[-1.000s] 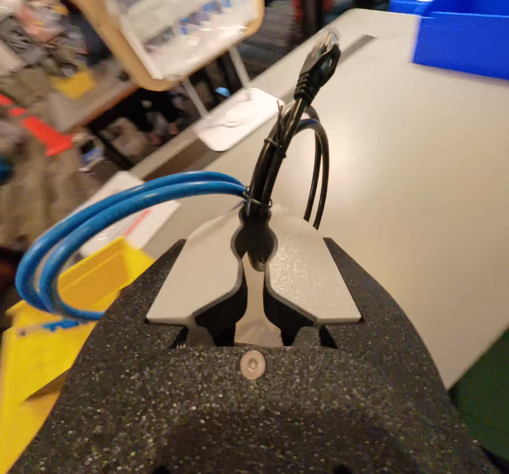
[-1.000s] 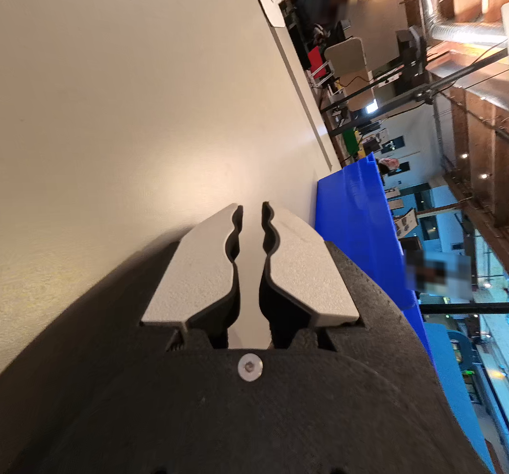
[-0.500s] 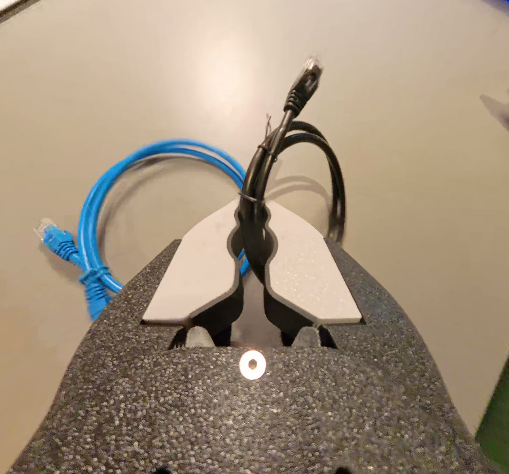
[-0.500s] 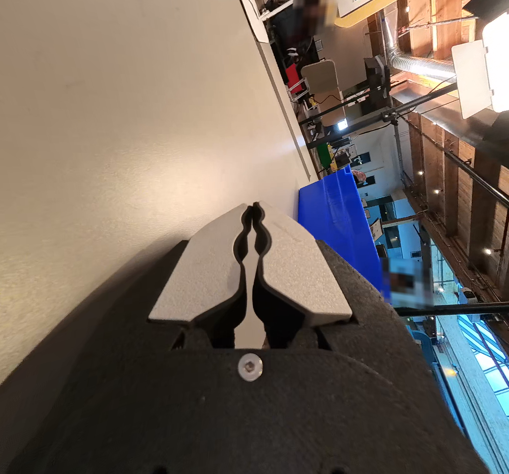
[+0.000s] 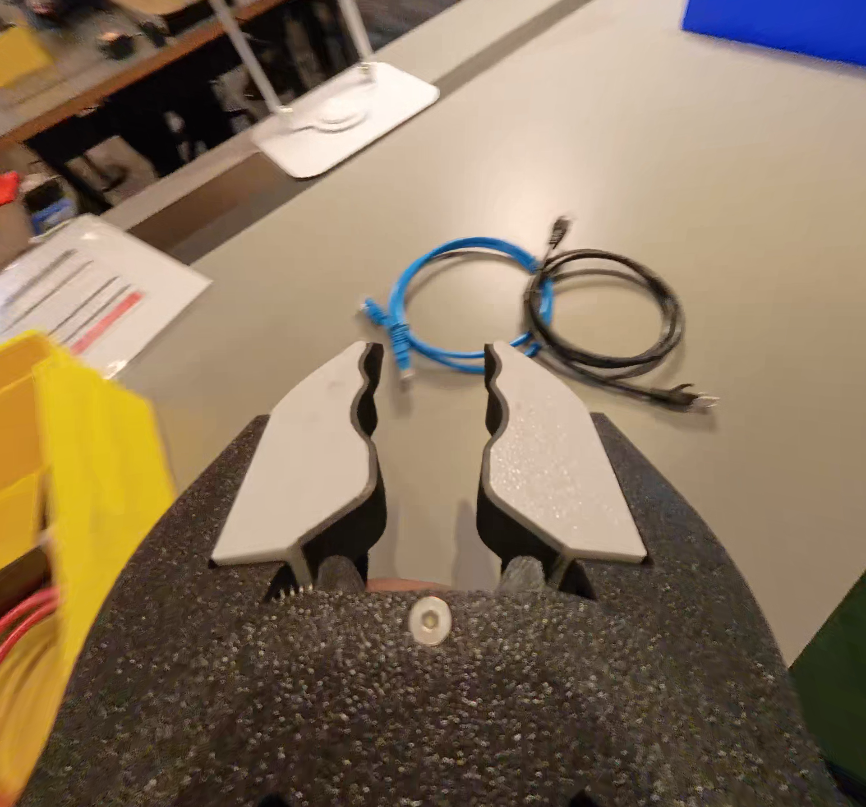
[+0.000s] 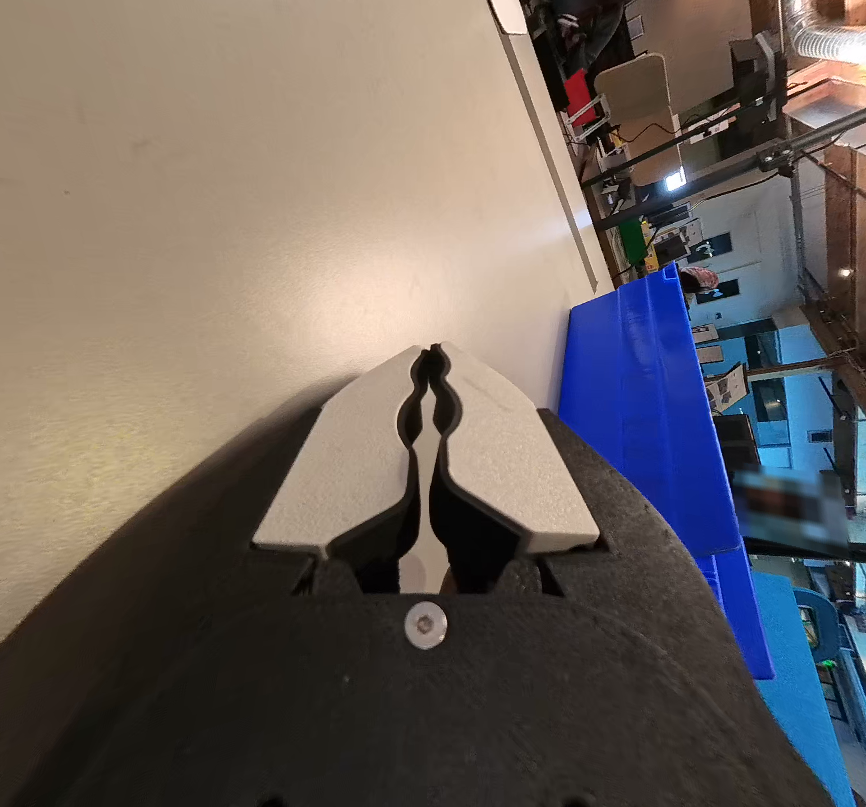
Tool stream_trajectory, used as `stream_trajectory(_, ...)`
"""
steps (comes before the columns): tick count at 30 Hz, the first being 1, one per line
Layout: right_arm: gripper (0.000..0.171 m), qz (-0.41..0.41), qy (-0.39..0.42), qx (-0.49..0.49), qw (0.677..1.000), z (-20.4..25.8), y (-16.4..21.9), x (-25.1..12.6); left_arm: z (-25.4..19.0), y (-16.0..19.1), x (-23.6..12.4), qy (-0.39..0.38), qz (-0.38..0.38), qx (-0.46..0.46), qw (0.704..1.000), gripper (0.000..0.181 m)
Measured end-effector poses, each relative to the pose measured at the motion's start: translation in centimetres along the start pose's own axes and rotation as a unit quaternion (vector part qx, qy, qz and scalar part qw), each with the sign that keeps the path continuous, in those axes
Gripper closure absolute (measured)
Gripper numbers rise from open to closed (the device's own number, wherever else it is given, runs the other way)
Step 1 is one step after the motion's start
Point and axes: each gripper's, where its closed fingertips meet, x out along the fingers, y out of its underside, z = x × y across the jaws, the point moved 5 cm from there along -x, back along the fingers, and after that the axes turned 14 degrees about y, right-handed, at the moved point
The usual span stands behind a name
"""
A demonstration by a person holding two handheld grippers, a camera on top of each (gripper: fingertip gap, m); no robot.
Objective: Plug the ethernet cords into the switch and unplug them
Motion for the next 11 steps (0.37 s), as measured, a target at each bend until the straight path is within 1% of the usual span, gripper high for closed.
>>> stream_trajectory(1,0.171,0.0,-0.002,0.001,1.0,0.0,0.0,0.0,1.1,0.3,-1.8,-0.017,-0.007,-0.01,1.0,0.137)
stream_trajectory(5,0.171,0.003,-0.022,0.014,1.0,-0.1,0.0,0.1,5.6,2.1,-8.4,-0.087,-0.021,-0.048,0.995,0.137)
stream_trajectory(7,0.171,0.002,-0.048,0.033,0.998,-0.1,0.0,0.1,8.2,3.4,-11.2,-0.129,-0.02,-0.074,0.989,0.136)
stream_trajectory(9,0.171,0.002,-0.087,0.061,0.994,-0.2,0.0,0.1,10.7,4.9,-13.1,-0.162,-0.015,-0.102,0.981,0.136)
stream_trajectory(11,0.171,0.005,-0.134,0.091,0.987,-0.3,0.1,0.2,13.0,6.5,-14.3,-0.186,-0.001,-0.131,0.974,0.136)
